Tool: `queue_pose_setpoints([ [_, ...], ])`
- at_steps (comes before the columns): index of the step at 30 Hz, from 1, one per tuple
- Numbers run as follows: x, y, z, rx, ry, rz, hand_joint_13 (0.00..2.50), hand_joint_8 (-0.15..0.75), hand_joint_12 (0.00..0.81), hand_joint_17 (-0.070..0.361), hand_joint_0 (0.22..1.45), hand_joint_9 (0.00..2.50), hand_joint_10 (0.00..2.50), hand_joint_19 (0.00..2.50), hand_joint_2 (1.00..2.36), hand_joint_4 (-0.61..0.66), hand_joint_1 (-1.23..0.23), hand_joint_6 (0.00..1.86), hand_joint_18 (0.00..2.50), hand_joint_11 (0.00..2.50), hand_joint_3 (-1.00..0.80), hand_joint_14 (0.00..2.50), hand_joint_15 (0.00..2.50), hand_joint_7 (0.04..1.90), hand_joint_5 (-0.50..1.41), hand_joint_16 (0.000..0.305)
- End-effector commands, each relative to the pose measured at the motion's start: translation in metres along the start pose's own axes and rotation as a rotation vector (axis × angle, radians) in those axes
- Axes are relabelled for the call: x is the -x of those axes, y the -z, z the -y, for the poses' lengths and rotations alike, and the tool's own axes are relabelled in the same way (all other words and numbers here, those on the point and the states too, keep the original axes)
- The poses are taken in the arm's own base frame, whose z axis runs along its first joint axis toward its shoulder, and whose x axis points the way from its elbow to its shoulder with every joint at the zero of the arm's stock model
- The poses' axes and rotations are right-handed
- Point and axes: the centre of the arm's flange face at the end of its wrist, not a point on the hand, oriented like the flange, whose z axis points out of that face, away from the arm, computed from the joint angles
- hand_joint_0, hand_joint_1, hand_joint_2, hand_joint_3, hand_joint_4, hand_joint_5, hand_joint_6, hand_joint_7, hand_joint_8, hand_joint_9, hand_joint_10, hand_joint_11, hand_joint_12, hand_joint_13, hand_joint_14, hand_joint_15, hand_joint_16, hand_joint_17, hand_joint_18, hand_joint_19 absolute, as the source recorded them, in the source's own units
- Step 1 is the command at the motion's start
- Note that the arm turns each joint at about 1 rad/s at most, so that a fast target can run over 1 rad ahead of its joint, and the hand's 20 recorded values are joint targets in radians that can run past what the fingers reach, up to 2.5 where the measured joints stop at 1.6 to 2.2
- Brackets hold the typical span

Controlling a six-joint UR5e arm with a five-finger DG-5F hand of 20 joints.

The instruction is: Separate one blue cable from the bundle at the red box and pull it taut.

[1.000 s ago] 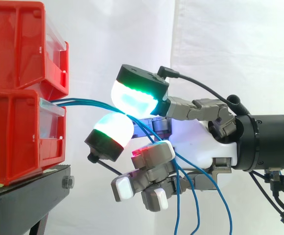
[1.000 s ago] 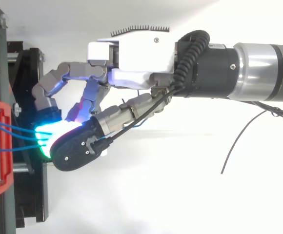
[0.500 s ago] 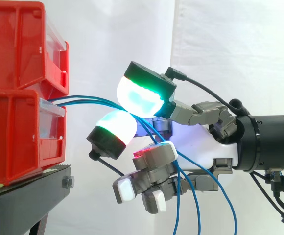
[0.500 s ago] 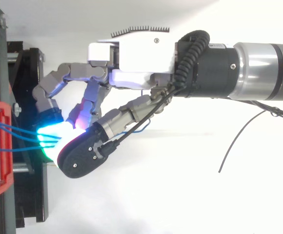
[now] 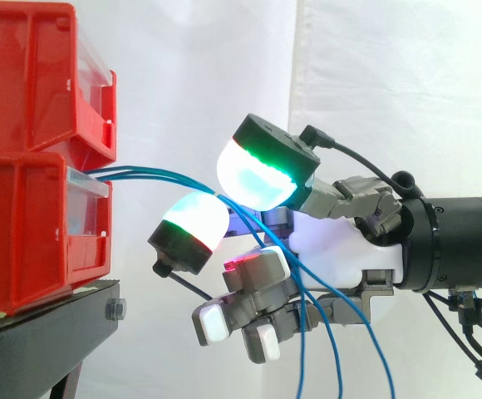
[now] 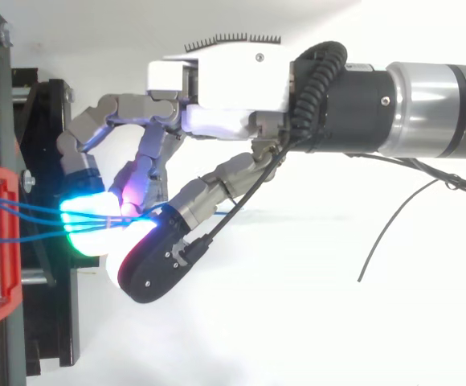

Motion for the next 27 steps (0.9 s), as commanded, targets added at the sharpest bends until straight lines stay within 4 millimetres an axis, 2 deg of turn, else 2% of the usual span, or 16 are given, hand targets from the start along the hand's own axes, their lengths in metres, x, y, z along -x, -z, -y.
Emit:
queue_pose_setpoints([
  [1,0.0011,-0.0001,-0.0005,0.002,0.0,0.002,0.83,0.352,0.361,0.114,0.47,1.18,0.02,0.8,1.0,0.09,-0.68,0.75,0.9,1.07,-0.5,0.02,0.6,1.08,-0.14,0.051],
  [7,-0.0001,-0.0002,-0.0003,0.0,0.0,0.001,0.8,0.334,0.337,0.105,0.52,1.17,0.02,0.82,1.0,0.07,-0.58,0.73,0.87,1.05,-0.5,0.02,0.6,1.11,-0.13,0.047],
  [10,0.0008,0.0,-0.0003,0.0,0.002,-0.001,0.79,0.319,0.314,0.097,0.59,1.16,0.02,0.84,1.0,0.07,-0.56,0.71,0.85,1.04,-0.5,0.02,0.62,1.15,-0.13,0.043],
  [14,-0.0006,-0.0002,-0.0004,0.0,0.0,-0.004,0.75,0.315,0.298,0.096,0.66,1.13,0.03,0.84,1.0,0.07,-0.63,0.71,0.85,1.05,-0.5,0.02,0.61,1.14,-0.14,0.043],
  [17,-0.0006,0.0002,0.0004,-0.001,0.0,-0.004,0.74,0.317,0.302,0.096,0.66,1.1,0.02,0.84,1.01,0.06,-0.67,0.74,0.84,1.07,-0.4,0.02,0.62,1.15,-0.15,0.043],
  [21,-0.0006,0.0,-0.0002,-0.001,0.0,-0.004,0.73,0.324,0.307,0.097,0.7,1.07,0.02,0.83,1.02,0.08,-0.8,0.84,0.85,1.1,-0.32,0.02,0.62,1.07,-0.2,0.043],
  [25,-0.0002,-0.0005,-0.0011,0.002,0.0,-0.001,0.75,0.319,0.324,0.098,0.78,1.05,0.02,0.83,1.01,0.04,-0.86,0.85,0.84,1.13,-0.4,0.02,0.61,1.1,-0.21,0.043],
  [27,-0.0013,-0.0012,-0.0024,0.003,0.0,-0.001,0.79,0.317,0.334,0.098,0.81,1.05,0.02,0.81,1.0,0.09,-0.84,0.87,0.84,1.14,-0.5,0.02,0.61,1.02,-0.22,0.044],
])
